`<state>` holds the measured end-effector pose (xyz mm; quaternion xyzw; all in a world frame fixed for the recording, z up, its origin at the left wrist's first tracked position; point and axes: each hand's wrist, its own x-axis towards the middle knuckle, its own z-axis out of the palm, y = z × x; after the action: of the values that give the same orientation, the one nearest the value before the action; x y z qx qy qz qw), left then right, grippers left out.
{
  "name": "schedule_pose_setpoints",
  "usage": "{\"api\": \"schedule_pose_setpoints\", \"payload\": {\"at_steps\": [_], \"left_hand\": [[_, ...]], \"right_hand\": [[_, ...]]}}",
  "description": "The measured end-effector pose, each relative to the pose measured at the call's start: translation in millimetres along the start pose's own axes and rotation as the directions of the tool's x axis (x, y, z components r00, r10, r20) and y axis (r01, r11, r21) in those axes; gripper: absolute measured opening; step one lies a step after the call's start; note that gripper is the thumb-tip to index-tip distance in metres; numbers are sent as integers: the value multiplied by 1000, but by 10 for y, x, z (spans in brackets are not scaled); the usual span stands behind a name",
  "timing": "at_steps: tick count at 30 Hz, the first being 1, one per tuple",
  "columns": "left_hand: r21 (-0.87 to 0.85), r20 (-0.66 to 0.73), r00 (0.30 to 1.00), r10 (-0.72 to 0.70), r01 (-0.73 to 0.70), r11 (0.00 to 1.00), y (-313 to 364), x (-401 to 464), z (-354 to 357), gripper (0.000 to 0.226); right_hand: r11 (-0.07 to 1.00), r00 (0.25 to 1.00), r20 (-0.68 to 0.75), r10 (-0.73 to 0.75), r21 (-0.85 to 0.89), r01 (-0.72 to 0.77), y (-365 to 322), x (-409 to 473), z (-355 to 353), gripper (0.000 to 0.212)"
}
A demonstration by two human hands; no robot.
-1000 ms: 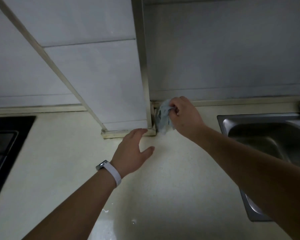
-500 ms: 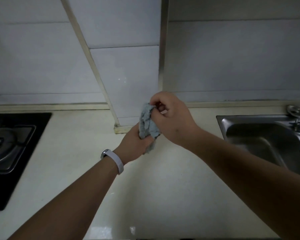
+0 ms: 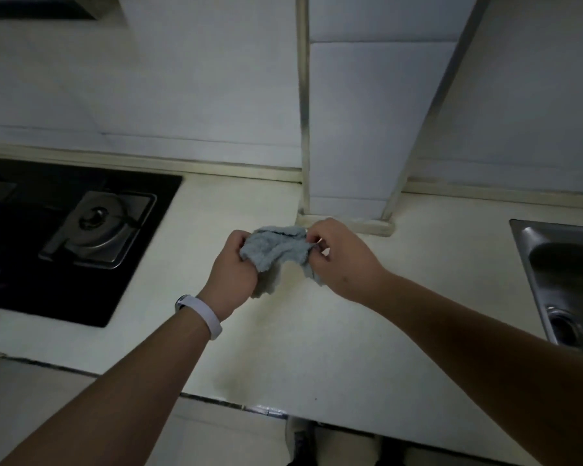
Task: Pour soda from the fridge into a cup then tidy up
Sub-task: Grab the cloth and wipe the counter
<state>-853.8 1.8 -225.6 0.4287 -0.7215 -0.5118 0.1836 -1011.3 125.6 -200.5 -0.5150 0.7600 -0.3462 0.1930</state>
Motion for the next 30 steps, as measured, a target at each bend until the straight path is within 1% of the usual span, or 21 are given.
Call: {"api": "schedule_pose_setpoints", "payload": {"at_steps": [3,5,7,10,13,14,16,18,19,21,23,26,28,30], "left_hand": [[-44,-28,997,-70,69,997,-208,-43,-118,8],[-93,-59,993,-101,95,991,-352,-57,-206,9],[-99,-100,987,-126,116,988,-513,-68,-304,10],[-26,-101,983,-152,150,988,-882,-59,-408,13],[115,22,985,-170,167,979,-1257,-104,-395,23],[152,75,986,-146,134,979,-1356,-130,-372,29],[185,167,985,-31,0,983,-1485,-177,-342,40],[226,211,974,84,-133,965,-1543,-202,-372,44],[279,211,970,122,-179,943,-1581,-192,-405,49],[408,190,970,152,-218,886,-1626,-136,-457,63],[486,194,962,190,-263,834,-1686,-43,-456,71],[538,292,927,236,-363,761,-1712,133,-318,77],[568,384,878,285,-468,677,-1719,230,-188,78],[587,442,838,321,-541,602,-1713,286,-80,76]], "right_hand": [[999,998,54,44,14,-45,65,37,335,2],[998,996,78,47,29,-49,68,84,544,1],[999,995,95,41,31,-44,71,145,752,3],[999,990,131,51,4,-52,140,247,1065,3],[988,967,211,145,-81,-130,270,330,1321,6],[980,954,241,177,-127,-150,315,342,1378,9],[966,929,297,221,-200,-166,400,326,1457,18],[957,911,327,250,-225,-182,457,284,1491,21],[954,909,326,260,-230,-191,478,266,1497,20],[951,917,292,272,-226,-210,515,244,1476,20],[951,929,245,278,-209,-230,542,229,1423,18],[947,932,214,294,-193,-255,604,188,1327,20],[946,935,198,296,-199,-257,657,147,1279,21],[945,937,187,295,-205,-256,696,116,1250,21]]}}
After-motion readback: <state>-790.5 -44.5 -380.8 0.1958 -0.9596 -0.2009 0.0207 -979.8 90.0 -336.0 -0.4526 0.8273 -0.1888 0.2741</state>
